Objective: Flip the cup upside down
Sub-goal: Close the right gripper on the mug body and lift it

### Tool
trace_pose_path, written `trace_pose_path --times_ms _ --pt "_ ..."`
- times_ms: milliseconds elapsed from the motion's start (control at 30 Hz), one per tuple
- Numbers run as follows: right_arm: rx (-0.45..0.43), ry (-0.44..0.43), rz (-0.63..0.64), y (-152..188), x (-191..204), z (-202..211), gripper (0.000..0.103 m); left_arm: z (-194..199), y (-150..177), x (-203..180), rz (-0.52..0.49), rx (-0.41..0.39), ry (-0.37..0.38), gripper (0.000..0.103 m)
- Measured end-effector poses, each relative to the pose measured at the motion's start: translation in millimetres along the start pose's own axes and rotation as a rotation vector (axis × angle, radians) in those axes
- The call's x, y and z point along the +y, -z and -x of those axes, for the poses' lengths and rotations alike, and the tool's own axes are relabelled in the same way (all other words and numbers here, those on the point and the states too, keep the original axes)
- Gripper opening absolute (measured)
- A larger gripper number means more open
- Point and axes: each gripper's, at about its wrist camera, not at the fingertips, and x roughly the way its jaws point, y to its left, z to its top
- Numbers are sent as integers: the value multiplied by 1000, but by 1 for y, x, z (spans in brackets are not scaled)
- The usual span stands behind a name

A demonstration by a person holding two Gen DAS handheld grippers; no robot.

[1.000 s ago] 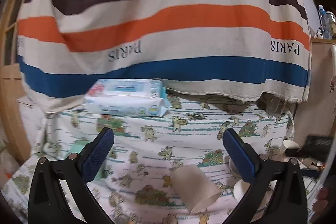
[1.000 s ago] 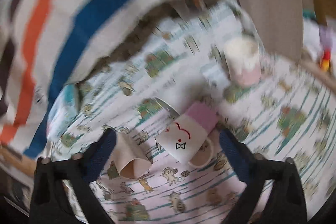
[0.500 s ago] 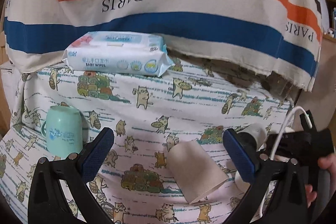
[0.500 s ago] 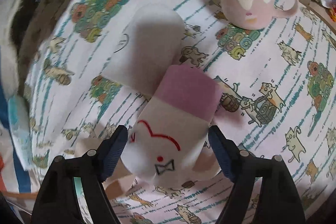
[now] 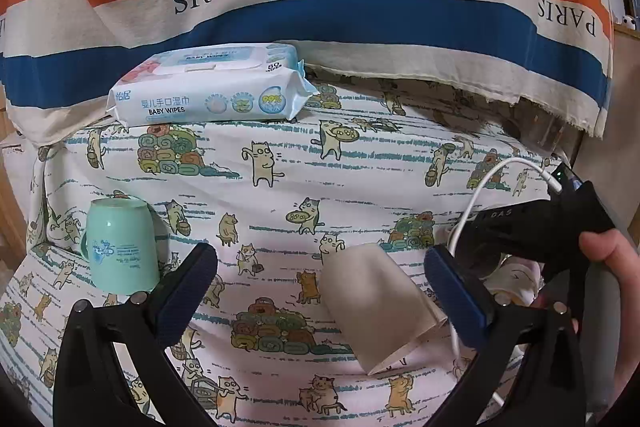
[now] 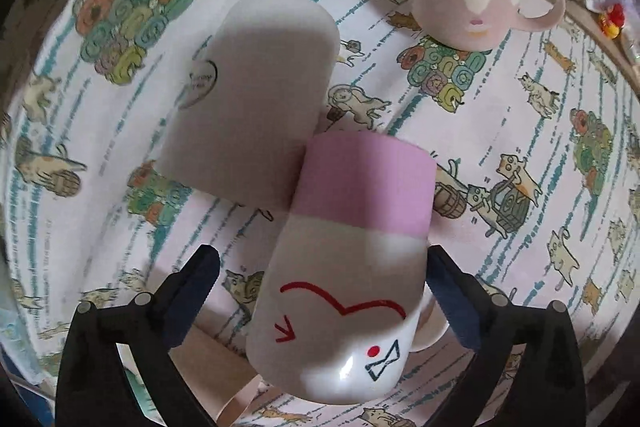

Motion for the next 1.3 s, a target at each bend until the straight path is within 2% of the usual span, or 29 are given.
trace_pose_path --times_ms 67,100,200,333,433,533,633,733,867,1000,1133,1300 --pt "45 -13 -13 7 -2 -12 85 0 0 1 2 3 -2 103" --pt "64 -43 -14 9 -3 -18 84 -1 0 3 8 6 -3 103" --pt "71 -83 5 8 -5 -22 84 -1 -2 8 32 8 3 103" --pt "100 -72 14 5 0 -30 85 -2 -2 11 42 12 5 103" --pt "105 -38 30 5 9 -33 89 -4 0 8 25 16 -4 103" --pt "88 -25 48 4 6 -35 88 -4 1 5 -1 15 -15 103" --pt "75 -51 99 11 6 -32 87 -2 0 2 -29 19 -21 103" --pt "91 -93 212 17 8 -31 86 5 -4 3 -47 42 -45 103" --pt "55 -96 452 38 8 -20 85 26 -7 9 -31 66 15 103" --pt "23 -110 684 71 7 -6 83 50 -3 6 -97 49 -21 103" --pt "53 -127 809 108 4 3 82 69 2 7 -114 41 -25 103" --pt "12 -155 910 153 -21 30 82 90 10 11 -76 40 -5 103"
